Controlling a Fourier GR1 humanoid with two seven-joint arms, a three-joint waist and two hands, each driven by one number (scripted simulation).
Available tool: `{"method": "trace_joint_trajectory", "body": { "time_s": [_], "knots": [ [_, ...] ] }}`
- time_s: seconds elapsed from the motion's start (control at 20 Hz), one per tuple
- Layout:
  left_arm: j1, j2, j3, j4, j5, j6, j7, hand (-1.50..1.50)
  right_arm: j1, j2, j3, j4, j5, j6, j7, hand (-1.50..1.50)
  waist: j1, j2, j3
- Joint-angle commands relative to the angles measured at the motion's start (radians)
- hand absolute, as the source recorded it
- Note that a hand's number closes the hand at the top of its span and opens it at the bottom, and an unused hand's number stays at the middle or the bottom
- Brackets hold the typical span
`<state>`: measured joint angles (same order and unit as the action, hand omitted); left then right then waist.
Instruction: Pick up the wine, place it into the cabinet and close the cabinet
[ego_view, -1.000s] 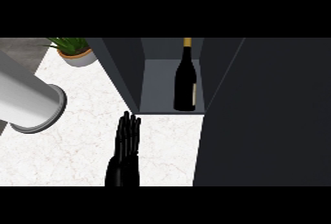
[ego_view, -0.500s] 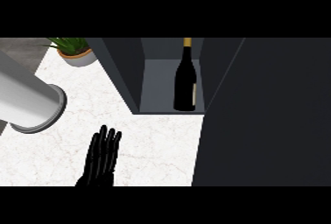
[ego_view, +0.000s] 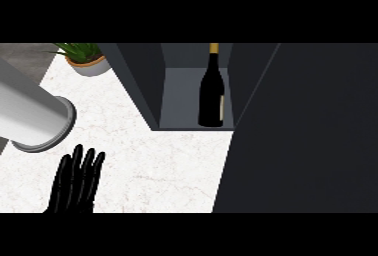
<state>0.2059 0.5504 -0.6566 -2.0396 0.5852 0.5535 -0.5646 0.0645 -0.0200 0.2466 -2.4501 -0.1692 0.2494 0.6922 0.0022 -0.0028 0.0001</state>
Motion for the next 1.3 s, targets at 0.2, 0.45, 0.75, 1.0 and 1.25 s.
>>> {"method": "trace_joint_trajectory", "body": {
  "time_s": [0.2,0.45,0.75,1.0,1.25],
  "knots": [
    [0.069,0.082,0.198,-0.044,0.118,-0.113,-0.007,-1.50,0.109,0.011,0.184,-0.135,-0.114,0.004,0.100,1.50,-0.002,-0.001,-0.001],
    [0.138,0.138,0.312,-0.077,0.192,-0.177,0.004,-1.50,0.094,0.016,0.394,-0.128,0.036,0.023,0.056,1.50,-0.001,-0.004,-0.001],
    [0.184,0.183,0.457,-0.016,0.269,-0.305,0.001,-1.50,0.011,0.020,0.634,-0.047,0.202,-0.159,0.019,1.50,-0.002,-0.005,-0.002],
    [0.227,0.180,0.463,-0.047,0.252,-0.320,0.015,-1.50,-0.085,0.019,0.725,-0.051,0.234,-0.300,0.101,1.50,0.002,-0.004,-0.002],
    [0.225,0.232,0.561,0.010,0.319,-0.428,0.024,-1.50,-0.181,0.018,0.780,0.042,0.288,-0.429,0.049,1.50,0.011,-0.007,-0.004]
  ]
}}
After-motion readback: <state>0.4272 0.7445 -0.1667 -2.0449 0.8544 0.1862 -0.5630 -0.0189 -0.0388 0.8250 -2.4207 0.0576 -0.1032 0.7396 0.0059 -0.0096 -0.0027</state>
